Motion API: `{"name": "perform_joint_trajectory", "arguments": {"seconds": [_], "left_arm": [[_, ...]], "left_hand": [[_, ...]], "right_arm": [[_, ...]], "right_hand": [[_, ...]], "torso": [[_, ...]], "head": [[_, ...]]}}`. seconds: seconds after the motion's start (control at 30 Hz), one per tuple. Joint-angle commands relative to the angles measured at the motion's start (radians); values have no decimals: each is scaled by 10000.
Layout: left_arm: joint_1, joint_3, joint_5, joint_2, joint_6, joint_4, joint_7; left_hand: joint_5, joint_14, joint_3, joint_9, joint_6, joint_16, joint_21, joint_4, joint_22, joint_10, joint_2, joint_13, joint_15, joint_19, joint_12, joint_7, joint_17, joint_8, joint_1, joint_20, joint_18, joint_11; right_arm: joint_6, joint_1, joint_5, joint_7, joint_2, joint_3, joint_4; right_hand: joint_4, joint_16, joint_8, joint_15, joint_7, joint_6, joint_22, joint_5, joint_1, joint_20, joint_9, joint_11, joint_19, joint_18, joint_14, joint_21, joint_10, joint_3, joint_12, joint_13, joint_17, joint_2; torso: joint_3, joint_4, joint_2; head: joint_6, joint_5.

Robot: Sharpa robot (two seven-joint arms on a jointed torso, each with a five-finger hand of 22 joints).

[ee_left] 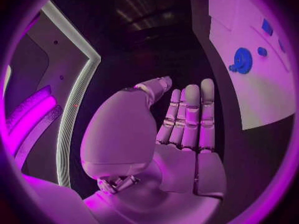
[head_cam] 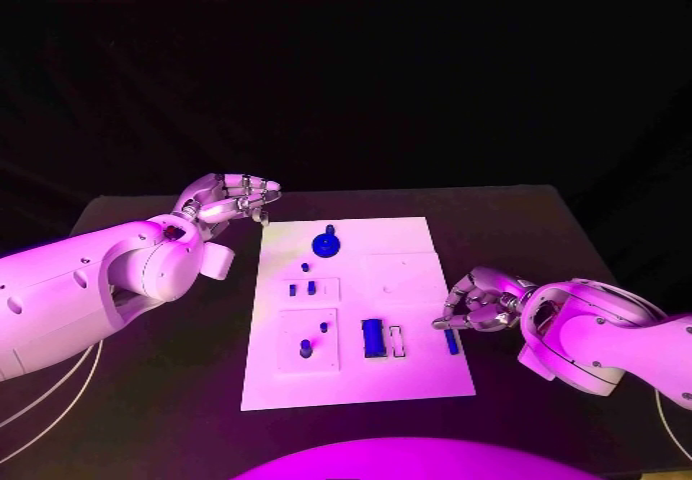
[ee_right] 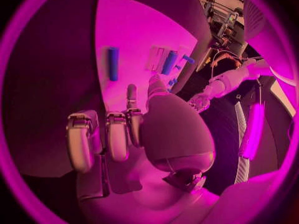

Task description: Assemble the parts on the task board

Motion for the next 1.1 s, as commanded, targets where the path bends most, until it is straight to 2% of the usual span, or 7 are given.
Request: {"name": "perform_joint_trajectory", "arguments": {"seconds": [0.03, 0.17, 0.3, 0.63, 0.73, 1.1], "left_arm": [[4, 6, -25, 5, 92, 52, 192], [4, 6, -25, 9, 95, 65, 209], [3, 6, -25, 16, 107, 68, 212], [2, 6, -25, 2, 129, 66, 196], [2, 6, -25, -3, 134, 65, 187], [2, 5, -25, -10, 158, 59, 158]], "left_hand": [[-12, -49, -44, 13, -69, 72, -70, 18, -10, -78, 47, -11, 0, -14, 61, 5, -10, 42, -20, 81, 141, -25], [-12, -49, -44, 13, -69, 72, -70, 18, -10, -78, 47, -11, 0, -14, 61, 5, -10, 42, -20, 81, 141, -25], [-12, -49, -44, 13, -69, 72, -70, 18, -10, -78, 47, -11, 0, -14, 61, 5, -10, 42, -20, 81, 141, -25], [-12, -49, -44, 13, -69, 72, -70, 18, -10, -78, 47, -11, 0, -14, 61, 5, -10, 42, -20, 81, 141, -25], [-12, -49, -44, 13, -69, 72, -70, 18, -10, -78, 47, -11, 0, -14, 61, 5, -10, 42, -20, 81, 141, -25], [-12, -49, -44, 13, -69, 72, -70, 18, -10, -78, 47, -11, 0, -14, 61, 5, -10, 42, -20, 81, 141, -25]], "right_arm": [[-44, 4, -829, 169, -202, -8, -21], [17, -21, -1124, 128, -371, -16, -15], [113, -116, -1270, 52, -394, -27, 29], [412, -485, -1452, -344, -164, -45, -49], [454, -545, -1470, -383, -93, -47, -57], [656, -651, -1952, -621, 21, -51, -210]], "right_hand": [[7, -12, -70, 25, 14, -82, 2635, 38, 119, -2, -17, 42, 1029, -67, 803, 53, 293, 66, -42, 1576, 1478, 12], [7, -10, -86, 30, 20, -91, 2635, 40, 143, 1, -24, 47, 1029, -67, 805, 53, 298, 71, -31, 1584, 1487, 5], [16, -1, -84, 33, 16, -61, 2635, 41, 161, 5, -26, 48, 1029, -67, 809, 53, 319, 83, 10, 1613, 1511, 17], [71, 16, 28, -4, -69, 294, 2635, -23, 69, -6, 15, -13, 1029, -67, 819, 53, 340, 56, 20, 1627, 1562, 11], [71, 16, 28, -4, -69, 294, 2635, -23, 69, -6, 15, -13, 1029, -67, 819, 53, 340, 56, 20, 1627, 1562, 11], [71, 16, 45, -12, -83, 331, 2635, -33, 44, -11, 25, -24, 1029, -67, 819, 53, 347, 55, 33, 1638, 1562, 23]], "torso": [[-4, -20, 4], [4, -23, -2], [12, 3, 7], [5, 20, 17], [12, 15, 19], [-3, 15, 7]], "head": [[-17, -97], [-21, -151], [-26, -184], [-65, -173], [-65, -159], [-85, -153]]}}
